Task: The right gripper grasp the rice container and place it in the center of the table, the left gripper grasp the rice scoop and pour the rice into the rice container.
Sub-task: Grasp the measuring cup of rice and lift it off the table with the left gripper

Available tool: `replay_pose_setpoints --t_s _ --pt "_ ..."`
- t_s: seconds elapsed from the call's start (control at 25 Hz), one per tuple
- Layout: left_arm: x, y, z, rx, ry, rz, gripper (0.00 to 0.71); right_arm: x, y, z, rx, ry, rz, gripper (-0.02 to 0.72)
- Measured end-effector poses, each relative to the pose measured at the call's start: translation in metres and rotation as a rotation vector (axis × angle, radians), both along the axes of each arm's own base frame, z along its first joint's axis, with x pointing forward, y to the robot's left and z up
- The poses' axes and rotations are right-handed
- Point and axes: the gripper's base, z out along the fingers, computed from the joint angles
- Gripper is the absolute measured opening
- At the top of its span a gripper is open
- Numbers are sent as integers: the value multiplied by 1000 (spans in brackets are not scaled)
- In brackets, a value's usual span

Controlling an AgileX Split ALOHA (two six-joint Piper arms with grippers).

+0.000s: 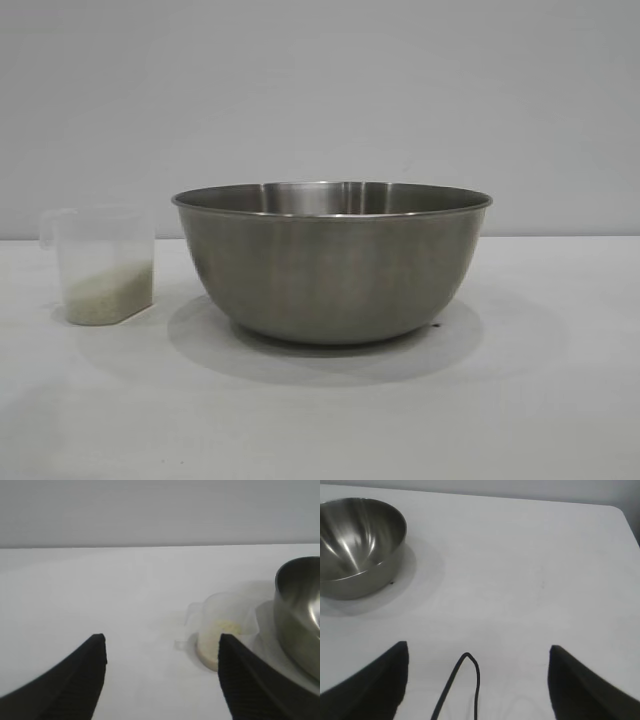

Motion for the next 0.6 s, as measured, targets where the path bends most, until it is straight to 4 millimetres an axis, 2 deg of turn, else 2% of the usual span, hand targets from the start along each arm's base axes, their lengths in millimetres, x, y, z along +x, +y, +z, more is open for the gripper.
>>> replay_pose_setpoints --t_s 0.32,0.6 --pt "19 -9 -12 7 -54 -50 422 0 0 0 4 0 3 496" --pt "39 -18 -51 13 127 -90 422 0 1 0 6 0 4 496"
